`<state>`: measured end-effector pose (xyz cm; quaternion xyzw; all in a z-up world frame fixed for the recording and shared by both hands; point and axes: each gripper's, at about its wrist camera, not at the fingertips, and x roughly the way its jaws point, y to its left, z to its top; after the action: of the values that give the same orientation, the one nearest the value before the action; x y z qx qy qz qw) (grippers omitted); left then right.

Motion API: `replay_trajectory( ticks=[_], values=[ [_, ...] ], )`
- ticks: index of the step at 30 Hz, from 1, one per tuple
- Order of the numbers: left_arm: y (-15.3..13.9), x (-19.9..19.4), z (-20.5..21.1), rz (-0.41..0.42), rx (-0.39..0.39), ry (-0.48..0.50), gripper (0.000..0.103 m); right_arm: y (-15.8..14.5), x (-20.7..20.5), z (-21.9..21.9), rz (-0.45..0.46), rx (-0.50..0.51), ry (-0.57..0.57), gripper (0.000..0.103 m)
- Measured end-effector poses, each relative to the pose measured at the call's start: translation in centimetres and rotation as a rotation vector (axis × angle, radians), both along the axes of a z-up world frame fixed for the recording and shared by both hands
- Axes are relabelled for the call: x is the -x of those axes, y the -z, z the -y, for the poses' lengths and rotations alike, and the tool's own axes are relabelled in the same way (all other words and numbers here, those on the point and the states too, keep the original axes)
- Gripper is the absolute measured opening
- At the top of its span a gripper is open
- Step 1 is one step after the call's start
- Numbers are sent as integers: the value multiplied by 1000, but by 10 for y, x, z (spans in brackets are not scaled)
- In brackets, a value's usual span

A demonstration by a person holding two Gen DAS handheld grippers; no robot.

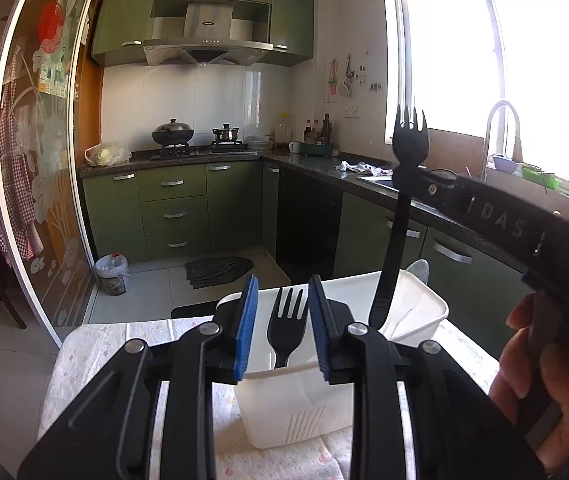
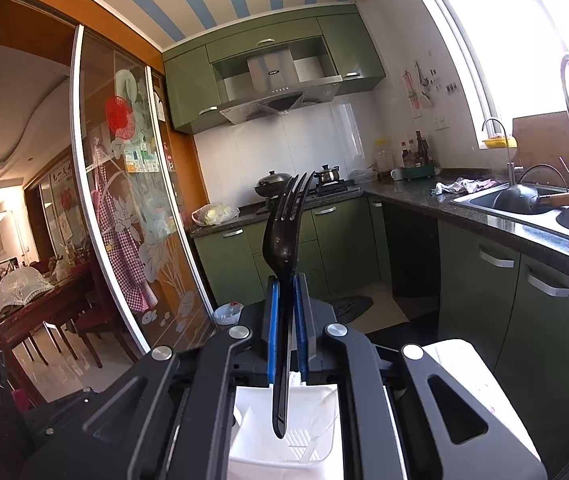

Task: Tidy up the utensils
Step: 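Carry both black forks over the holder and open both grippers to drop them in, then move both tools back down toward the wooden chopsticks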

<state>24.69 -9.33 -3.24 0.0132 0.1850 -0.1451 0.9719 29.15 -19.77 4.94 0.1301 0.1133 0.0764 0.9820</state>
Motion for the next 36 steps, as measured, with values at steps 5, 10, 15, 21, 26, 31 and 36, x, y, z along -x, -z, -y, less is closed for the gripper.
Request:
replay_trajectory(
  ticks=[5,10,15,21,26,31,36],
  values=[
    [-8,12,-9,-1,16,12,25,23,5,-9,-11,49,-3,9],
    [-13,20,-14,-14,19,18,26,34,13,-15,-20,60,-9,9],
    [-15,27,-15,-26,11,20,26,35,28,-20,-10,93,-12,19],
    [-15,38,-14,-70,12,35,26,33,53,-19,-4,123,-16,34],
    [-16,55,-13,-156,-23,38,30,27,91,-13,-52,149,-25,51],
    [0,81,-13,-329,-118,33,46,40,133,-8,-279,251,-34,63],
    [27,112,-21,-551,-205,33,46,75,173,8,-573,274,-90,61]
  ],
)
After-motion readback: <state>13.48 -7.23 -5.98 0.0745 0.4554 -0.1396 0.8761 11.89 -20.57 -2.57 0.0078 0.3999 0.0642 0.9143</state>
